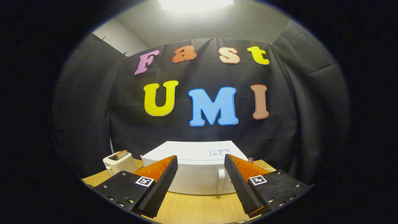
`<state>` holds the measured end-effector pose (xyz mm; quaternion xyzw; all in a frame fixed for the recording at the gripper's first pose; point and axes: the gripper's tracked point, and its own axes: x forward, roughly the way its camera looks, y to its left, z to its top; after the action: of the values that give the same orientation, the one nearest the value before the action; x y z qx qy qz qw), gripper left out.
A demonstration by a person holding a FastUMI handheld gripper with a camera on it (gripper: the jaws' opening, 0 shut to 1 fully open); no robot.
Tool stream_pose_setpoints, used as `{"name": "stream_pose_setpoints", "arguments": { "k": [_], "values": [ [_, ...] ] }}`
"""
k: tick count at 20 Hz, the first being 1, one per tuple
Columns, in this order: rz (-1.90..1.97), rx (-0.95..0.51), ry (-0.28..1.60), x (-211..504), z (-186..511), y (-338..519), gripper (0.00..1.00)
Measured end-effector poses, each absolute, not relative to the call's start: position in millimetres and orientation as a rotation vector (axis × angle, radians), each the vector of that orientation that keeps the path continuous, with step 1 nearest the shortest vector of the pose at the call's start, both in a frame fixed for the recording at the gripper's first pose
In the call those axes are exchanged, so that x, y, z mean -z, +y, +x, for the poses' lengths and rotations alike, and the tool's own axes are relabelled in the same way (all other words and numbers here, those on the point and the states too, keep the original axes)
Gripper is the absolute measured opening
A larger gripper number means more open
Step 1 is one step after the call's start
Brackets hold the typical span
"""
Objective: Open the microwave, put the food inside, and close the microwave door.
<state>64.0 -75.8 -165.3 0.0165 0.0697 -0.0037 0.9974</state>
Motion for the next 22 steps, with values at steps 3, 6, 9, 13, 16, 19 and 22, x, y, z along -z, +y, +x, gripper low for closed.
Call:
{"name": "stream_pose_setpoints", "arguments": {
  "k": [3,6,9,13,16,19,22],
  "values": [
    [0.019,0.023,0.137,200,79,-95,0.96],
    [-0.009,0.041,0.159,239,96,-109,0.96],
    [-0.018,0.059,0.191,276,115,-121,0.96],
    [-0.032,0.076,0.21,313,140,-131,0.93],
    [-0.058,0.094,0.189,329,156,-138,0.92],
    [-0.072,0.08,0.183,344,166,-139,0.83],
    [-0.081,0.074,0.186,355,171,-138,0.77]
  ]
}}
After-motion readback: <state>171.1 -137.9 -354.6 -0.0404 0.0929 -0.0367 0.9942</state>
